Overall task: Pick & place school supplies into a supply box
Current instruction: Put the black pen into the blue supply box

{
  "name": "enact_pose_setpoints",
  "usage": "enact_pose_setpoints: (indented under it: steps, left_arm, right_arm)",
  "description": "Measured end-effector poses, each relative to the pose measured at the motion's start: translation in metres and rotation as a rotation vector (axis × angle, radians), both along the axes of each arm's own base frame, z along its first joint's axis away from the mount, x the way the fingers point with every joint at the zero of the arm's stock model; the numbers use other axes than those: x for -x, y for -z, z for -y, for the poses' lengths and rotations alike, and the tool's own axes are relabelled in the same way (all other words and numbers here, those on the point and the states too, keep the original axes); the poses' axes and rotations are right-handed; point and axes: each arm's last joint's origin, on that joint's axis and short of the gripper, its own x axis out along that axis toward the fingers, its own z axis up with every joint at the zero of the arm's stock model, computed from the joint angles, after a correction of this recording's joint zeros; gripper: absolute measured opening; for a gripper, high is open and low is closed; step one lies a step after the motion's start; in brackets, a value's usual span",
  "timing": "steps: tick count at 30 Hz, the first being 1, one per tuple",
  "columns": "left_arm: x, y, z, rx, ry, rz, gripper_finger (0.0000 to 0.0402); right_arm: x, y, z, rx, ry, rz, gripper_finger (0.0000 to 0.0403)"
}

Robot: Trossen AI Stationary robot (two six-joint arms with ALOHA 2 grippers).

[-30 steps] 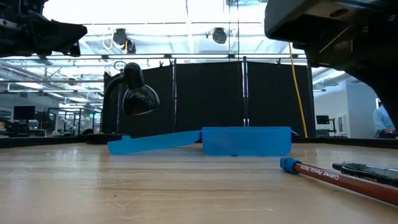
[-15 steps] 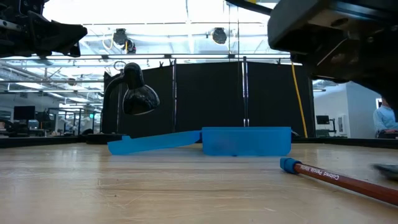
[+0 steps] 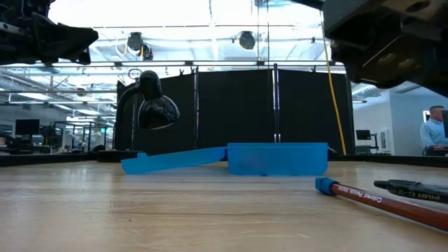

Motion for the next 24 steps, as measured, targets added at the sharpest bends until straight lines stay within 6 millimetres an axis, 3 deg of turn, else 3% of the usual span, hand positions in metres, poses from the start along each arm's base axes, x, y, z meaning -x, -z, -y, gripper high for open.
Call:
enact_pose_setpoints:
  steps: [7, 12, 16, 21, 24]
  left_arm:
    - [0.000, 0.001, 0.000, 0.032, 0.003, -0.018, 0.0037]
    - [0.000, 0.002, 0.000, 0.043, 0.005, -0.029, 0.0037]
    - [0.000, 0.003, 0.000, 0.044, 0.004, -0.034, 0.0037]
    - [0.000, 0.003, 0.000, 0.046, 0.004, -0.038, 0.0037]
    - [0.000, 0.001, -0.001, 0.039, -0.016, -0.021, 0.0037]
  right_arm:
    - [0.013, -0.049, 0.017, 0.121, -0.022, 0.050, 0.0019]
    - [0.009, -0.085, 0.028, 0.162, 0.000, 0.224, 0.0019]
    - [0.004, -0.100, 0.041, 0.217, 0.014, 0.324, 0.0019]
    - [-0.011, -0.134, 0.082, 0.247, 0.010, 0.433, 0.0019]
    - [-0.026, -0.149, 0.122, 0.244, -0.005, 0.464, 0.0019]
